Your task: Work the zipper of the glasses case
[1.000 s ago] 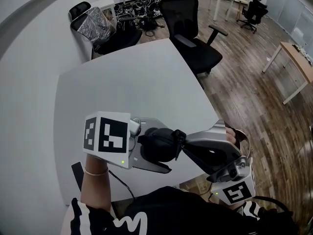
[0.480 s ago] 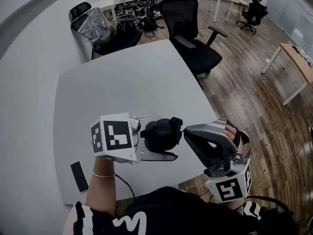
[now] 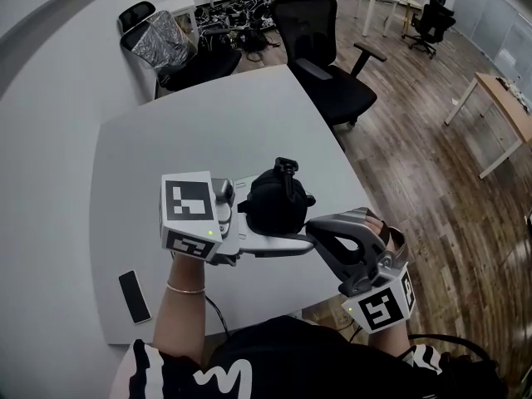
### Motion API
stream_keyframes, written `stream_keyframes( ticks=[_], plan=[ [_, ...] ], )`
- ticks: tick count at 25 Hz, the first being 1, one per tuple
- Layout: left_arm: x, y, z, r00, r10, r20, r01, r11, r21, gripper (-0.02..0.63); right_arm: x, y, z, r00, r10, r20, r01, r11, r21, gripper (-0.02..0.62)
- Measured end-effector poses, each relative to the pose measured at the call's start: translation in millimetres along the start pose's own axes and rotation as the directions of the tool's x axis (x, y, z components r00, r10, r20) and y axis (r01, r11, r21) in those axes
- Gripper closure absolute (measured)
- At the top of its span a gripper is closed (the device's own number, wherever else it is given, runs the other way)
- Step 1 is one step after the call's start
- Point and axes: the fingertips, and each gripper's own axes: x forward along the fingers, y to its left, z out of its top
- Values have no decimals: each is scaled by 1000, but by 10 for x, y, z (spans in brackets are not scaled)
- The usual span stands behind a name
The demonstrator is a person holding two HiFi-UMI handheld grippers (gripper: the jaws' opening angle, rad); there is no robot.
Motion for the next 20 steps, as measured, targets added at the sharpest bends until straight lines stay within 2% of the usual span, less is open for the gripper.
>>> stream_keyframes(
  ticks=[6, 12, 20],
  plan=[
    [66, 114, 184, 991, 79, 105, -77, 997, -17, 344, -13, 132, -202, 1000, -5, -21, 6, 998, 70, 589],
    [51, 181, 371, 967, 144, 211, -143, 989, -21, 344, 17, 231, -302, 1000, 6, -23, -3, 994, 106, 589],
    [27, 155, 484, 953, 171, 250, -177, 984, -1, 344, 177, 375, -229, 999, 33, 19, -35, 984, 173, 588]
  ],
)
